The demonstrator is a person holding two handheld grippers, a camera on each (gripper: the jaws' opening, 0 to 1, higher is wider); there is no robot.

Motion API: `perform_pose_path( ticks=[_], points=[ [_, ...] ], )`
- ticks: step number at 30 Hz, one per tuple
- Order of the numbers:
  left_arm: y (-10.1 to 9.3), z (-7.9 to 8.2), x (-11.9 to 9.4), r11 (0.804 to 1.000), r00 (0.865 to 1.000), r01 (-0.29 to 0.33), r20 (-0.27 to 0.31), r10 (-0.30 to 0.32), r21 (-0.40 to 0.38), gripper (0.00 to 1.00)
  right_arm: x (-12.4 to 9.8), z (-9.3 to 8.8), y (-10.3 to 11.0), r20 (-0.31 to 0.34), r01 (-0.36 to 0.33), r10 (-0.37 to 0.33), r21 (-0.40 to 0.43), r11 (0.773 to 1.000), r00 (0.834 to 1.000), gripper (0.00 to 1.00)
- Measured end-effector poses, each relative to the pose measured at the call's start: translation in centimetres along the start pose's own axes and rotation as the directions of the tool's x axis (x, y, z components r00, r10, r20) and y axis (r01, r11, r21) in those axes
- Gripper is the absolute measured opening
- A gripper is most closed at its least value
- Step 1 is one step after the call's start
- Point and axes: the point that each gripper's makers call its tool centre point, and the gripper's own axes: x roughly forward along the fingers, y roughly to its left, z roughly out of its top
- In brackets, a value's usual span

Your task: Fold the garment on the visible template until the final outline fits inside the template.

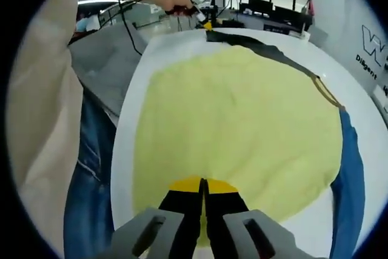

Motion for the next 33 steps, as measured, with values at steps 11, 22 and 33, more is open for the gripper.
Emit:
perform_pose_path(
  ticks=[11,22,33],
  points=[
    [4.9,5.0,1.0,0.980,0.998,-0.058,0.023,0.055,0.191,0.07,-0.4,-0.7,0.3,-0.030,-0.015,0.015,0.002,1.000,0.999,0.00],
    [5.4,5.1,3.7,0.928,0.993,-0.036,-0.094,0.077,0.372,0.07,-0.6,-0.9,0.5,-0.037,-0.026,0.026,0.017,1.000,0.999,0.00],
    [6.5,2.3,4.3,0.933,0.979,-0.026,-0.179,0.097,0.360,0.07,-0.6,-0.9,0.4,-0.042,-0.025,0.026,0.020,0.999,0.999,0.00]
  ],
)
